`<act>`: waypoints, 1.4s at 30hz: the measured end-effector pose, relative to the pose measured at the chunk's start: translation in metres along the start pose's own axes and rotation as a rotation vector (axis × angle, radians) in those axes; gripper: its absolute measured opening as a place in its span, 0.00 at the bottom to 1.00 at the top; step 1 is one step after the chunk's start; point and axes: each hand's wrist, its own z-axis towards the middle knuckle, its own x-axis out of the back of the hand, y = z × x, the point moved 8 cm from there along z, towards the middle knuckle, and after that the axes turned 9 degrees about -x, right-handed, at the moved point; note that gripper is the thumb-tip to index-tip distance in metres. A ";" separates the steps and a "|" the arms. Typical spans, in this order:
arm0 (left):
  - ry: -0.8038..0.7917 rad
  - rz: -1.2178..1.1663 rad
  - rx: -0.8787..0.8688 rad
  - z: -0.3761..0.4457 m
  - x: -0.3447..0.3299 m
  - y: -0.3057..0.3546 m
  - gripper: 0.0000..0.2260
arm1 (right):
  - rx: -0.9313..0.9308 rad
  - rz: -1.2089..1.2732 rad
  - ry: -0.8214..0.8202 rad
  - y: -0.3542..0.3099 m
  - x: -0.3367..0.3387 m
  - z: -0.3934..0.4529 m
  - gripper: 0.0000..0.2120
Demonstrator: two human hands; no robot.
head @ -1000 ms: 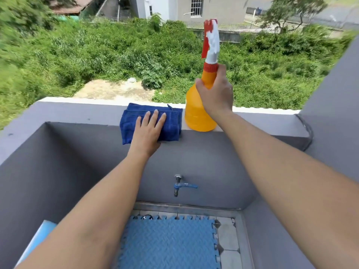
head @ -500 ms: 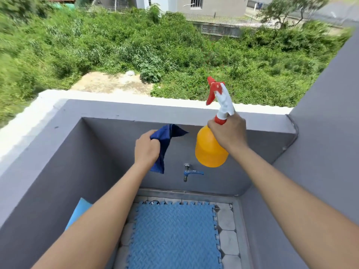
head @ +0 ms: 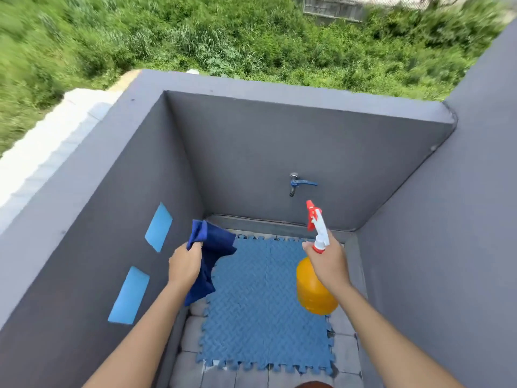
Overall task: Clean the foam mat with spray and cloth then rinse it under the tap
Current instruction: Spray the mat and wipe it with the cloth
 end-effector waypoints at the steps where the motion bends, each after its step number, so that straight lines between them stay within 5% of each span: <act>1: 0.004 0.008 0.011 0.011 -0.009 -0.023 0.13 | 0.008 -0.023 -0.032 0.020 -0.019 0.006 0.16; 10: 0.111 -0.004 -0.158 0.132 -0.173 -0.278 0.11 | 0.081 0.018 -0.163 0.234 -0.226 0.102 0.09; 16: 0.232 0.030 -0.234 0.168 -0.263 -0.429 0.18 | 0.061 -0.122 -0.177 0.342 -0.330 0.154 0.08; 19: 0.136 0.119 -0.225 0.168 -0.305 -0.476 0.27 | 0.001 -0.198 -0.196 0.383 -0.352 0.165 0.09; 23: -0.193 0.468 -0.371 0.171 -0.362 -0.504 0.30 | -0.043 -0.218 -0.212 0.403 -0.366 0.171 0.08; 26: -0.120 0.673 -0.466 0.180 -0.376 -0.506 0.31 | -0.079 -0.145 -0.347 0.408 -0.385 0.178 0.08; 29: 0.004 0.575 -0.432 0.180 -0.369 -0.505 0.30 | -0.053 -0.111 -0.439 0.408 -0.395 0.179 0.17; 34: 0.088 0.467 -0.269 0.189 -0.327 -0.529 0.28 | -0.095 -0.042 -0.450 0.404 -0.402 0.169 0.10; 42: -0.086 0.311 -0.220 0.197 -0.323 -0.534 0.25 | -0.083 -0.141 -0.500 0.418 -0.402 0.144 0.08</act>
